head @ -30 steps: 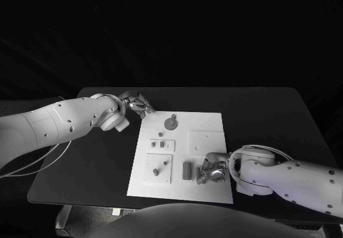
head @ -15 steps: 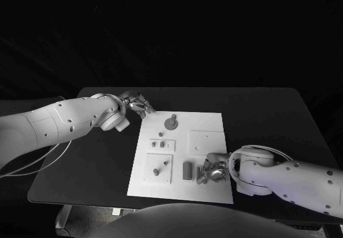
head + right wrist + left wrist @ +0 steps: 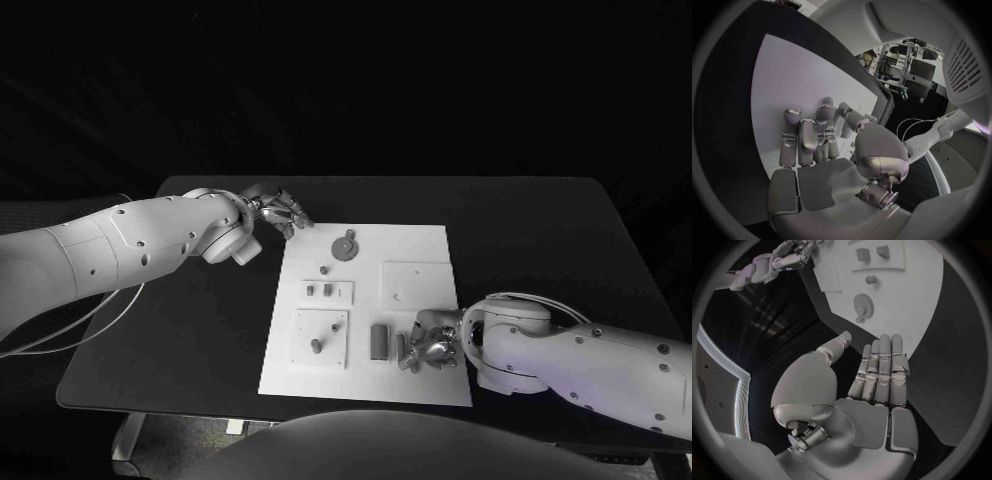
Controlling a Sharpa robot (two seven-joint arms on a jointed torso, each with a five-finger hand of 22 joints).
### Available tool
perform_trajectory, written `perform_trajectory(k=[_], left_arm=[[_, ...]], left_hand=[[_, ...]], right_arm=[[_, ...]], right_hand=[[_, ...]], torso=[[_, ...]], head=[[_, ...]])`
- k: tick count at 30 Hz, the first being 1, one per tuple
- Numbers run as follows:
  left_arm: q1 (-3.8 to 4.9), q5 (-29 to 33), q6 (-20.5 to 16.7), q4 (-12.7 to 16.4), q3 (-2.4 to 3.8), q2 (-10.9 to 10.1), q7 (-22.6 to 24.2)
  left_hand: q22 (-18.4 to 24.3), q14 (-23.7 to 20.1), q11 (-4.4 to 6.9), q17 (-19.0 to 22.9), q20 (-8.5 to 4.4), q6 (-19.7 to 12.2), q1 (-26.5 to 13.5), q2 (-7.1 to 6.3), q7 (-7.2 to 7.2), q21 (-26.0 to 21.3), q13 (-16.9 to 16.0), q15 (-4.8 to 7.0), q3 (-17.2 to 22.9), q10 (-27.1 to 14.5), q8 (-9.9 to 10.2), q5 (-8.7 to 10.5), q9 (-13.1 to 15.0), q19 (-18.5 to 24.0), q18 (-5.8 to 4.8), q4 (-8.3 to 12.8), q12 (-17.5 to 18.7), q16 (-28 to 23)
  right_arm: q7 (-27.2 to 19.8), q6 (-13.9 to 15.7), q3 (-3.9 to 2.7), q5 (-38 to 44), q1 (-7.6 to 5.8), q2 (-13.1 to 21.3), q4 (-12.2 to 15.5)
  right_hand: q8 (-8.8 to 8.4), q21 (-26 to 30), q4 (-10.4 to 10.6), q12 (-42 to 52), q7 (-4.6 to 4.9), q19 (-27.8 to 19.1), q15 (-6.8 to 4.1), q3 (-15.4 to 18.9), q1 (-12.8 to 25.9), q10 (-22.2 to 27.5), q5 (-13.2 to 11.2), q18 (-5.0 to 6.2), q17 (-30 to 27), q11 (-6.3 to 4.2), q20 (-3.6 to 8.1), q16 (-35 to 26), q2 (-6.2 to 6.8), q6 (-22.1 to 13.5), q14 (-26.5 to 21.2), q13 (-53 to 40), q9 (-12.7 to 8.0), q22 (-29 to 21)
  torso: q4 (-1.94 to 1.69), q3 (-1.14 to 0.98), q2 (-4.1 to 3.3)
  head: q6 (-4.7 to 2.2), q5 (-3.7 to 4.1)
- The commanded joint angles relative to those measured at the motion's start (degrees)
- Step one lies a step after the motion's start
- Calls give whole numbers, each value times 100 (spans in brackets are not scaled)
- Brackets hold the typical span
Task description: Assemble the parts on the task board
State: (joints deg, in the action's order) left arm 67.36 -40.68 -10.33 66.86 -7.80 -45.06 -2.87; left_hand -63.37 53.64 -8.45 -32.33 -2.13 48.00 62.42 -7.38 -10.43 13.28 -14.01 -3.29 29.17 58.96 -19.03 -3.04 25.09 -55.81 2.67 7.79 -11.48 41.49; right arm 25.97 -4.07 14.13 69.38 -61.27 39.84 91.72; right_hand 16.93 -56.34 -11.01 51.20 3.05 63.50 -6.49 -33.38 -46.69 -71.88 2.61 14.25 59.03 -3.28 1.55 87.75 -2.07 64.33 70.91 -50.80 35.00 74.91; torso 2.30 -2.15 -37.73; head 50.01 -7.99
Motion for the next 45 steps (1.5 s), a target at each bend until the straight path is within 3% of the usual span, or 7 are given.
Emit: perform_trajectory(k=[1, 7, 12, 20, 26, 36, 45], left_arm=[[5, -20, 67, 10, 2, 10, 18], [5, -29, 65, 10, 2, 10, 18], [5, -32, 65, 9, 2, 9, 15], [5, -33, 61, 5, 2, 12, 17], [5, -33, 55, 3, 2, 7, 19], [5, -33, 55, 4, 2, 6, 20], [5, -33, 56, 5, 2, 7, 24]], left_hand=[[-10, 40, -14, -8, -10, -15, 14, 31, -4, -37, 9, -13, -35, -16, 25, 17, 6, -48, 96, -2, -35, -30], [-10, 40, -14, -10, -10, -15, 16, 31, -3, -38, 10, -13, -35, -16, 25, 17, 6, -48, 96, 0, -35, -31], [-10, 40, -13, -11, -11, -15, 19, 31, -3, -38, 10, -12, -35, -16, 25, 18, 6, -48, 96, 2, -36, -32], [-11, 41, -13, -13, -11, -15, 24, 29, -3, -39, 11, -12, -35, -16, 25, 17, 6, -48, 96, 6, -37, -34], [-12, 41, -14, -15, -11, -16, 25, 29, -3, -40, 11, -12, -35, -17, 26, 18, 6, -48, 96, 8, -37, -35], [-13, 41, -14, -18, -10, -16, 27, 27, -4, -41, 13, -12, -37, -18, 26, 18, 6, -49, 96, 10, -38, -38], [-13, 42, -14, -20, -10, -16, 27, 27, -4, -42, 13, -13, -39, -18, 26, 18, 7, -49, 95, 10, -39, -39]], right_arm=[[121, -60, 3, 165, 4, -2, -60], [113, -86, 3, 165, 10, -23, -93], [47, -92, 3, 128, 10, -6, -90], [-92, -127, 3, -5, 10, 54, -45], [-153, -60, 3, -72, 10, 179, 49], [-209, 134, 2, -113, 7, 253, 125], [-153, 230, 2, -128, 7, 219, 91]], right_hand=[[-29, -15, -30, 6, 10, -44, -17, -1, 48, -22, 25, 75, 12, 11, 17, 28, 21, 27, 43, -4, -18, 62], [-27, -25, -163, 11, 8, -49, -18, -16, 28, -24, 25, 75, 24, 9, 21, 32, -19, 32, 47, -9, -16, 70], [-29, -32, -447, 11, 10, -51, -15, -31, -87, -27, 25, 75, -10, 12, 27, 25, 178, 28, 24, -11, -15, 72], [-39, -9, -550, -7, 20, -43, 5, -77, -330, -32, 24, 75, -97, 22, 23, -5, 595, 14, -25, 4, -18, 49], [-43, 4, -528, -17, 27, -41, 20, -68, -415, -32, 24, 75, -127, 30, 9, -17, 783, 8, -42, 11, -20, 38], [-44, 18, -364, -25, 29, -21, 31, -41, -274, -37, 24, 75, -117, 32, -11, -24, 833, 18, -26, 20, -23, 22], [-51, 34, -25, -34, 21, -4, 23, -55, -21, -39, 24, 75, -109, 23, -4, -28, 806, 23, -7, 28, -31, 8]], torso=[[2, -4, 0], [4, -2, -1], [3, -5, 0], [2, -2, 1], [4, 1, 2], [0, 0, 1], [2, -2, -1]], head=[[-1, 0], [-1, 6], [-1, 10], [-1, 10], [-1, 10], [-1, 0], [-1, -1]])
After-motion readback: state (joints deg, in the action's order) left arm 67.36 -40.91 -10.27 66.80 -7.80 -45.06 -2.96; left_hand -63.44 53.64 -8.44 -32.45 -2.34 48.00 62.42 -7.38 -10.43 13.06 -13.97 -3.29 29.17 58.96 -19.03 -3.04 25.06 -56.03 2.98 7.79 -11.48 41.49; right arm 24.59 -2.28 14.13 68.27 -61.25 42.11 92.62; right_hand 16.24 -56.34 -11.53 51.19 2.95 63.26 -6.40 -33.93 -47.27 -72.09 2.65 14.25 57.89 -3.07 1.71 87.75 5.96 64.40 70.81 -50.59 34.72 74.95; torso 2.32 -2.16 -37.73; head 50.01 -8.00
